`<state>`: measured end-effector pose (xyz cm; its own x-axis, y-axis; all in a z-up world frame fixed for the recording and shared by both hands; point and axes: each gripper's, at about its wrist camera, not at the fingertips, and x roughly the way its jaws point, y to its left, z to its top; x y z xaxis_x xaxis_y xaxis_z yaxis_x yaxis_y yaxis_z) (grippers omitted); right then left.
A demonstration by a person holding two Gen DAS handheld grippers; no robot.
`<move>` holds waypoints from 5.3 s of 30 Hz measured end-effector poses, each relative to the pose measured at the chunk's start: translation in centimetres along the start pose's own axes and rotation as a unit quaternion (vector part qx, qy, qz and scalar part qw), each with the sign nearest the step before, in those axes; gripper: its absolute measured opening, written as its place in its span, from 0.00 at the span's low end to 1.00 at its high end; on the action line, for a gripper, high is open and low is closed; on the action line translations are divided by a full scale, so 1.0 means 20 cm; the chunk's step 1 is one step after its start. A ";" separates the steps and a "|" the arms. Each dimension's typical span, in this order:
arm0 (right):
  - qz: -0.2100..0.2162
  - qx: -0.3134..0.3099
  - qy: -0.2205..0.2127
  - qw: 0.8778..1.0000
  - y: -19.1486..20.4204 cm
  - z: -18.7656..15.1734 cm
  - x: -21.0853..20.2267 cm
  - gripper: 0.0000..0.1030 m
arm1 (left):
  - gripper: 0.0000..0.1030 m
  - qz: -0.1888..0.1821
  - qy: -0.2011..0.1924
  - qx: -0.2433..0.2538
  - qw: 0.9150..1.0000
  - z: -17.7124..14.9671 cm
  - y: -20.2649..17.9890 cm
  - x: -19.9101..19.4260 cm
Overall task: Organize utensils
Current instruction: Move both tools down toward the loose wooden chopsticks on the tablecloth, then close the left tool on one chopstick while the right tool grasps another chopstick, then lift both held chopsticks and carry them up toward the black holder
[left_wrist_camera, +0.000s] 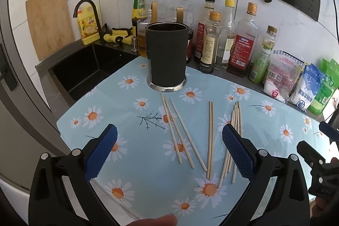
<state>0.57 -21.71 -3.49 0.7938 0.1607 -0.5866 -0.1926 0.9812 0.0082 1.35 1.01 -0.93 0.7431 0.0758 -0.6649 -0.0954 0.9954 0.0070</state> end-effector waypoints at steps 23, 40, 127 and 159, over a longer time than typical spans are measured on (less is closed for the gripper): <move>-0.018 0.017 0.027 0.999 0.03 0.04 0.13 0.92 | 0.94 -0.010 0.027 0.005 1.000 0.04 0.09 0.17; -0.043 0.005 0.094 0.995 0.09 0.03 0.43 0.92 | 0.94 -0.011 0.075 0.005 0.997 0.06 0.15 0.44; 0.077 0.063 0.091 0.991 -0.15 0.11 0.28 0.05 | 0.05 0.024 0.076 0.019 0.997 0.03 0.21 0.28; 0.104 0.130 -0.096 0.981 0.21 0.83 0.28 0.05 | 0.05 -0.092 -0.079 0.073 0.990 1.02 0.43 0.34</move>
<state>13.77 -14.97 6.83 0.8518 0.3526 -0.3874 -0.2277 0.9152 0.3324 19.20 11.37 9.88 0.8339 -0.1115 -0.5405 0.1403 0.9900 0.0121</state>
